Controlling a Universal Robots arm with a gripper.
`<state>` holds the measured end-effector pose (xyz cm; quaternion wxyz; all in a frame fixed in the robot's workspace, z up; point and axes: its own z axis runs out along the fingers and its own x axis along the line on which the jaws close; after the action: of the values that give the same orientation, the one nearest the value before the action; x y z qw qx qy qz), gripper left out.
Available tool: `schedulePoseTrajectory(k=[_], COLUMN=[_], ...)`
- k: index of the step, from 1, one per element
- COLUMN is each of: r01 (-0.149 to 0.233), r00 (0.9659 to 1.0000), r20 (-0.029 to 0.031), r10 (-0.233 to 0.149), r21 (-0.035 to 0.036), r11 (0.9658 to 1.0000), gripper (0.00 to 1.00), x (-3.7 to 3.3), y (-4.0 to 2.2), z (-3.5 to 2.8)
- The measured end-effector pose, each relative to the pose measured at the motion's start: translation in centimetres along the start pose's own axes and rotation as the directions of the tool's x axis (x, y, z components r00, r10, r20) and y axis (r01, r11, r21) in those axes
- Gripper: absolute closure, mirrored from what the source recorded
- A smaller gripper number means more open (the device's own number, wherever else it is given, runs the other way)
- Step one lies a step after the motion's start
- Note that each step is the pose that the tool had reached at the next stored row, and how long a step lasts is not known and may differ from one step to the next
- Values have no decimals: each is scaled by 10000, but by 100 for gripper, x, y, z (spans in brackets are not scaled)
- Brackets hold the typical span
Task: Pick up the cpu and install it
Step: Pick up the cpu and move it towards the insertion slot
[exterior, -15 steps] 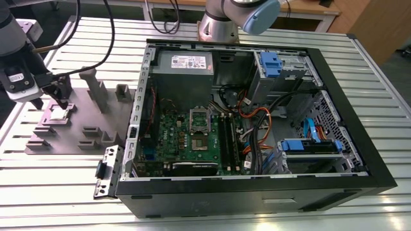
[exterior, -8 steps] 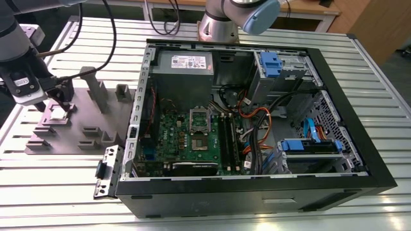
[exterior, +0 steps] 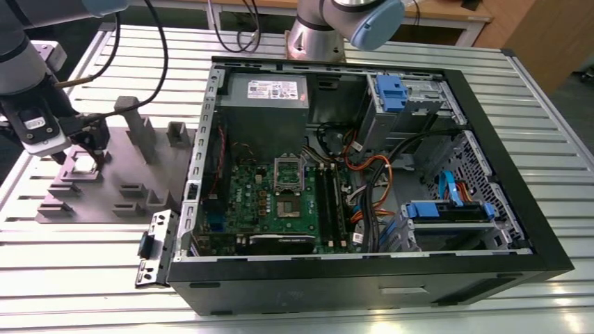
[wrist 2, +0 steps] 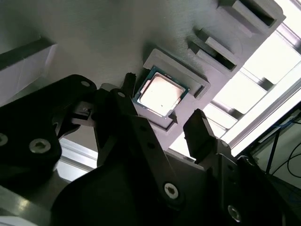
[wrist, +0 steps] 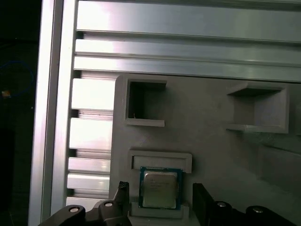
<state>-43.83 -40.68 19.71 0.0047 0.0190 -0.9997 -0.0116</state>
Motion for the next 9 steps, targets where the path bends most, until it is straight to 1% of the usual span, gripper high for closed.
schedulePoseTrajectory(k=[1,5,9], r01=[0,-3,-59], r00=[10000,10000,10000], r20=[-1,5,1], r10=[0,3,59], r21=[1,-2,0], r11=[10000,10000,10000], gripper=[32,32,32], x=[0,0,8], y=[0,8,31], z=[0,7,47])
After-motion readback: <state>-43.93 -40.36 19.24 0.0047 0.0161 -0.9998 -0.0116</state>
